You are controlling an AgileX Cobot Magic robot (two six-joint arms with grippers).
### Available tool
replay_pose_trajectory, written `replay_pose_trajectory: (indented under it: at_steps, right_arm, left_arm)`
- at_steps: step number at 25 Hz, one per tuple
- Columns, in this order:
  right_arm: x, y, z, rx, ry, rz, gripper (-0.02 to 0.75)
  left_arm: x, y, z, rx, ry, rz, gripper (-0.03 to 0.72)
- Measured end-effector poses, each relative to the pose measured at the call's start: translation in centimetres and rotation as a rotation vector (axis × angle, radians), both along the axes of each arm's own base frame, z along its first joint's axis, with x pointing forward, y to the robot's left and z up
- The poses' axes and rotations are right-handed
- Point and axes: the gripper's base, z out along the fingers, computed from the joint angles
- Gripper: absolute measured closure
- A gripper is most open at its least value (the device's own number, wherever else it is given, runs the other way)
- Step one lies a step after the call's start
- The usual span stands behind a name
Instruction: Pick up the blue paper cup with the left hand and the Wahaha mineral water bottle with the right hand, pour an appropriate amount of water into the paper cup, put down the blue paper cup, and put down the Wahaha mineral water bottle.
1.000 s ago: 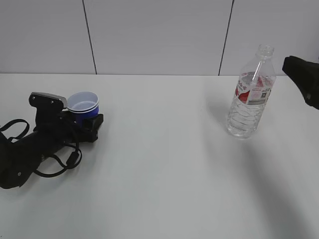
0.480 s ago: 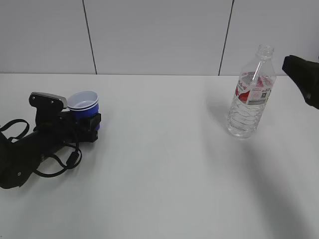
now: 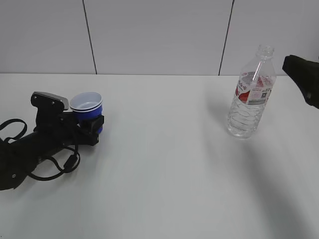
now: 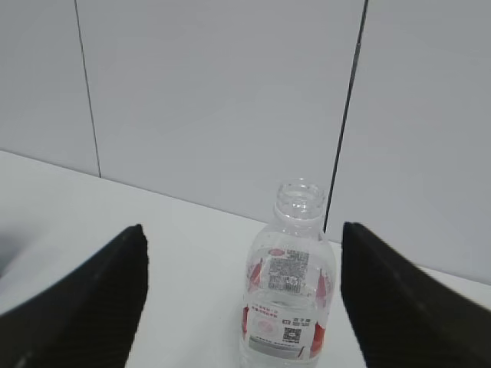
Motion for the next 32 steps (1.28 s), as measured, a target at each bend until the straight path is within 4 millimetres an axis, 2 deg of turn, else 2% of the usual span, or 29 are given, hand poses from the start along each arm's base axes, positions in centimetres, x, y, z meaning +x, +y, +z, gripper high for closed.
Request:
replay_pose_trajectory:
  at_steps: [4,7,14,18,22,25,32]
  right_arm:
    - [0.1,-0.2,0.0,0.027,0.012,-0.026,0.150]
    - [0.5,-0.5,0.3,0.015,0.044,-0.061,0.150]
    - [1.8,-1.0,2.8,0.072,0.045,-0.114,0.150]
    - [2.4,-0.9,4.4,0.082,0.013,-0.108,0.150]
    - [2.7,-0.9,4.7,0.056,0.014,-0.104,0.150]
    - [3.4,-1.0,3.5,0.042,0.071,-0.112,0.150]
    - [5.9,-1.5,-1.6,0.045,0.299,-0.165,0.150]
  left_arm:
    - [-1.5,0.2,1.8,0.001,-0.008,-0.017,0.245]
    - [-2.7,0.5,4.1,0.004,-0.034,-0.041,0.245]
    - [-7.0,0.8,8.3,0.052,-0.065,-0.163,0.245]
    - [-8.7,1.2,9.9,0.066,-0.082,-0.166,0.246]
    - [-9.0,1.3,10.5,0.067,-0.092,-0.164,0.246]
    - [-9.0,1.2,10.5,0.072,-0.091,-0.167,0.246]
    - [-9.0,1.3,10.5,0.072,-0.084,-0.160,0.248]
